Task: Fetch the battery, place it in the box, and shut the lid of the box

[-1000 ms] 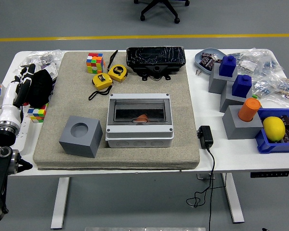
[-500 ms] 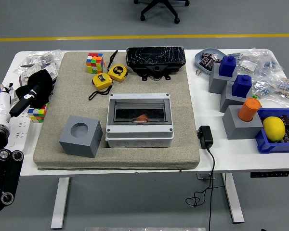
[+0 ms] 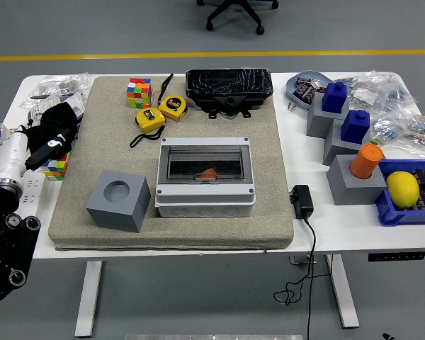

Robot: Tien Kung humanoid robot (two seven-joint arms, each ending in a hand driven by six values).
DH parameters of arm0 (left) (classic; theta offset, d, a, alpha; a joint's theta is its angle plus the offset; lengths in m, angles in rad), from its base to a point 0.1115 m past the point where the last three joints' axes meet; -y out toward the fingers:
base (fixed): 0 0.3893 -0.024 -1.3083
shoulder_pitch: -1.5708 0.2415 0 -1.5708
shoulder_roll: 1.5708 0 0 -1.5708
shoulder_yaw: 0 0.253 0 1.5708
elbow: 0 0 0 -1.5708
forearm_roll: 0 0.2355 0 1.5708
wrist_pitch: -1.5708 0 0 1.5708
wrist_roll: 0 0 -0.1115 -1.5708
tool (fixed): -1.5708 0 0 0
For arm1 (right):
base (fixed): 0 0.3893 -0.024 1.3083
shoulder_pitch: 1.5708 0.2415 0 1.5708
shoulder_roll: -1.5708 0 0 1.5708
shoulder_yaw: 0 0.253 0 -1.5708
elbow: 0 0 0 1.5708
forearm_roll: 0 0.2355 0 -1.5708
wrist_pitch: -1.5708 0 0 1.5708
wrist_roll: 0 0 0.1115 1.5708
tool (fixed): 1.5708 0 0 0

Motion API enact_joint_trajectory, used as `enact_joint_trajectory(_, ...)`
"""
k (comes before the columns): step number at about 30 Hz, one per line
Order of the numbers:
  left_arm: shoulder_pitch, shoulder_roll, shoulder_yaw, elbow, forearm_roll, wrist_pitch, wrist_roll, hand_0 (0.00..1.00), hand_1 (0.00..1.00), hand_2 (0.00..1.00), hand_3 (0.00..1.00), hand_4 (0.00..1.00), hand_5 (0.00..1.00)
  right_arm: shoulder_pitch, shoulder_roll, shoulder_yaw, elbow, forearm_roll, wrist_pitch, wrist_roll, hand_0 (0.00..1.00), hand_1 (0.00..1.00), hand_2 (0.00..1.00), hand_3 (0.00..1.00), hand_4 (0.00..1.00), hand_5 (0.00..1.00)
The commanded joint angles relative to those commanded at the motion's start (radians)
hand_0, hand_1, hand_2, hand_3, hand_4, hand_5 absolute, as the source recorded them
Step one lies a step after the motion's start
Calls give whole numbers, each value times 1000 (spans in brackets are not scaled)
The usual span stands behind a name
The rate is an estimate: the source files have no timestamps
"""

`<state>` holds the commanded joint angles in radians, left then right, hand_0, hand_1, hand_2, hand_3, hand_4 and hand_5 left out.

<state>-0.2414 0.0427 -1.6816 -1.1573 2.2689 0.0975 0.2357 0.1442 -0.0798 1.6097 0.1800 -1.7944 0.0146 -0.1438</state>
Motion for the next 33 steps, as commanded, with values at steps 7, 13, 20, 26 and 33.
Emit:
enact_joint_trajectory(7,-49,19,-5,76,0,95,-50,551,597,622,709,998,256,2,-2,13,0,-16,6,4,834,751,721,734,998,865)
enact_joint_trajectory(13,-91,45,1,166,0,104,-68,572,607,633,716,998,294,5,-6,14,0,-9,10,20,831,749,719,734,998,867)
enact_joint_trajectory(20,-136,60,14,242,0,103,-101,576,630,672,730,998,319,4,-5,3,0,-3,11,16,831,749,720,734,998,875)
enact_joint_trajectory(26,-168,64,10,295,0,126,-148,620,700,713,744,998,404,4,-7,3,0,-3,8,10,830,746,720,735,998,901)
enact_joint_trajectory(33,-199,67,-2,347,0,171,-185,605,697,705,735,998,405,10,-12,-7,0,11,4,13,834,745,720,736,998,933)
